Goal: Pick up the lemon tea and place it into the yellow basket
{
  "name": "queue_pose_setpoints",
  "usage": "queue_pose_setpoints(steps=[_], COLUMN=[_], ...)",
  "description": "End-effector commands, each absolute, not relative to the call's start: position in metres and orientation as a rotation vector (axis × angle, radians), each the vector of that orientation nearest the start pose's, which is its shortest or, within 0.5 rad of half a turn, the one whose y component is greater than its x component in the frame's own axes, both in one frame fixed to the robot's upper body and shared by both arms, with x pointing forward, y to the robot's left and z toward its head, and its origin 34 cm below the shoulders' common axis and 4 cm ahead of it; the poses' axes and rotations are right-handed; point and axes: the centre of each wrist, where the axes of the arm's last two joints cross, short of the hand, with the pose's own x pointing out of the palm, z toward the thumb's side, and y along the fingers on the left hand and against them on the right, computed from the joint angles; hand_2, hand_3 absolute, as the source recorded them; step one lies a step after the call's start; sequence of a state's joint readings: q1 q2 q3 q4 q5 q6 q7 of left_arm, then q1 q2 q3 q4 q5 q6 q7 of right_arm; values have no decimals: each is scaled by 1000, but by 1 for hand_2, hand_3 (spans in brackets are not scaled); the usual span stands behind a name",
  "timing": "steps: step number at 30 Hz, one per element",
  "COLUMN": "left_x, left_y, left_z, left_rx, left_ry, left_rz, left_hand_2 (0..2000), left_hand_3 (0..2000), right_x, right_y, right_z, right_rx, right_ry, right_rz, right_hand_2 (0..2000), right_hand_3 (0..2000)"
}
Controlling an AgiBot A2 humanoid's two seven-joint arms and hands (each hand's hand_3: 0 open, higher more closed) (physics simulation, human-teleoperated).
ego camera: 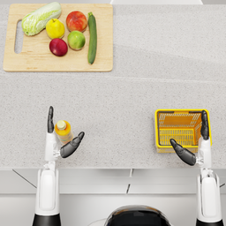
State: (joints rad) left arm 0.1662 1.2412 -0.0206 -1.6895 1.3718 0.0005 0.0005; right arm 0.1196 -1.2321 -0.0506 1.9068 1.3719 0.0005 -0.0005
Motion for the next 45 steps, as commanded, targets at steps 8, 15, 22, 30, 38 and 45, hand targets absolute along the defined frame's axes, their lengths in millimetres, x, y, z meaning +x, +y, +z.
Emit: queue_pose_setpoints(steps=[8, 15, 22, 30, 38, 45], left_x=[294, 305, 302, 303, 285, 272], left_y=[271, 267, 270, 226, 146, 94], left_z=[98, 61, 69, 183, 252, 259], left_rx=[21, -114, -109, 246, 459, 476], left_ry=[130, 236, 182, -154, -407, -468], left_rz=[-1501, -1488, -1494, -1665, -1899, -2064], left_hand_2=[0, 0, 2000, 2000, 2000, 2000], left_hand_3=[0, 0, 1633, 2000, 2000, 2000], right_x=[228, 229, 230, 246, 262, 272], right_y=[-230, -220, -214, -152, -112, -81], right_z=[219, 213, 205, 204, 209, 213], right_rx=[-459, -432, -397, -332, -412, -467], right_ry=[-247, -246, -235, -308, -278, -254], right_rz=[1624, 1659, 1680, 1857, 1914, 1966], right_hand_2=[0, 0, 0, 0, 0, 0], right_hand_3=[0, 0, 0, 0, 0, 0])
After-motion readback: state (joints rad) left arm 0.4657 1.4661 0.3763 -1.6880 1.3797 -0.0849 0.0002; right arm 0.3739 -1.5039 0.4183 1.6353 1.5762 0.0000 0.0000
